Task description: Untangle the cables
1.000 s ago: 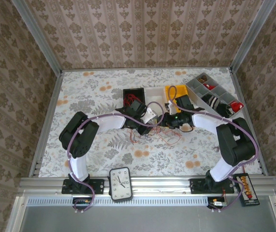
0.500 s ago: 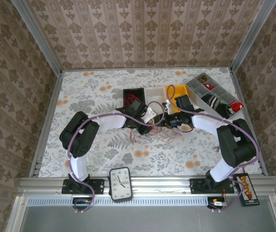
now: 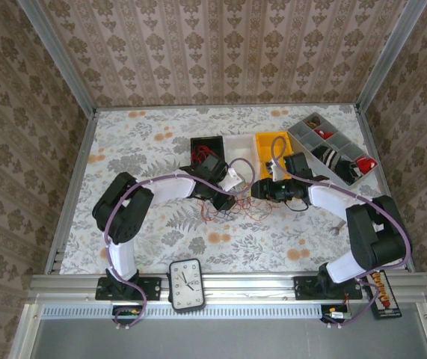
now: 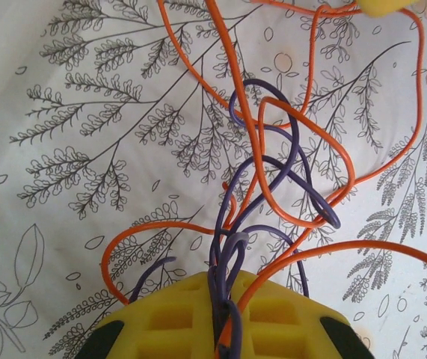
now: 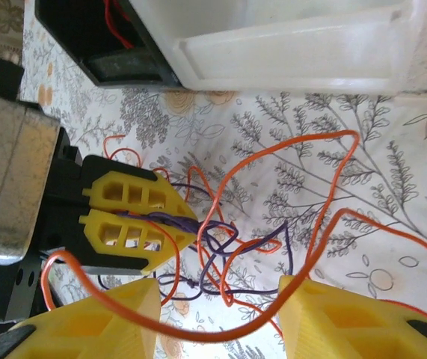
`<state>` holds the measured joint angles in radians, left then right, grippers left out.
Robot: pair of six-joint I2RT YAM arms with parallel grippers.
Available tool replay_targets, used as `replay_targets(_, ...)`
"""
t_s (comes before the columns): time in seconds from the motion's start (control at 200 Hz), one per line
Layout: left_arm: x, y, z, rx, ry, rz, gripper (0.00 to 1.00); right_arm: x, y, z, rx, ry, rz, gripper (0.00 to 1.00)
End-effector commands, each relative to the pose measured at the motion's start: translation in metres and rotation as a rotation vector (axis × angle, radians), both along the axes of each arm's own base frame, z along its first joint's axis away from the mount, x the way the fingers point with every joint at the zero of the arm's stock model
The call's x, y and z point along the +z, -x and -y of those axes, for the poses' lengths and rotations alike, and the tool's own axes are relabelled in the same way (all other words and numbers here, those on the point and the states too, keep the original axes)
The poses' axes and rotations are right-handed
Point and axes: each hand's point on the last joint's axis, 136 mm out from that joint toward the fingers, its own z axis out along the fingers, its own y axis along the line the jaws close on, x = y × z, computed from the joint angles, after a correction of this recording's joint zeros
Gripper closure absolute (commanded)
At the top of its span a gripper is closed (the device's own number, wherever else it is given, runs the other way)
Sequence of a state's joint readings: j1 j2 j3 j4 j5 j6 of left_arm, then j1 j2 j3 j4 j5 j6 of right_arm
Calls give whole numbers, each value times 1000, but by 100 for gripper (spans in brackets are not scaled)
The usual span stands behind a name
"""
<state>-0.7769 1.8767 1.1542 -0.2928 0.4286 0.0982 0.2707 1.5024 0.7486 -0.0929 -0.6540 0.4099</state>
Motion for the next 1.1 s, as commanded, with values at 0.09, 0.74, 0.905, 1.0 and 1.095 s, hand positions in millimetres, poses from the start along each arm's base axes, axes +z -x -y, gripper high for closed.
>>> replay_targets(0.09,2,-1,3,-29,29,-40,100,23,18,-21,126,-51,90,48)
replay_targets(0.74,3,-1,3,-37,36,-99,100,15,1,-36,147,-2,112,43)
replay_targets(0.905,3,0,4,-39,36,-102,100,9,-9,-37,119,25,123,40)
replay_targets(1.0,3,-1,5,-37,36,-102,100,1,-20,-33,69,61,129,41)
replay_targets(1.095,3,-1,4,-35,36,-104,100,-7,-33,-26,6,100,137,43)
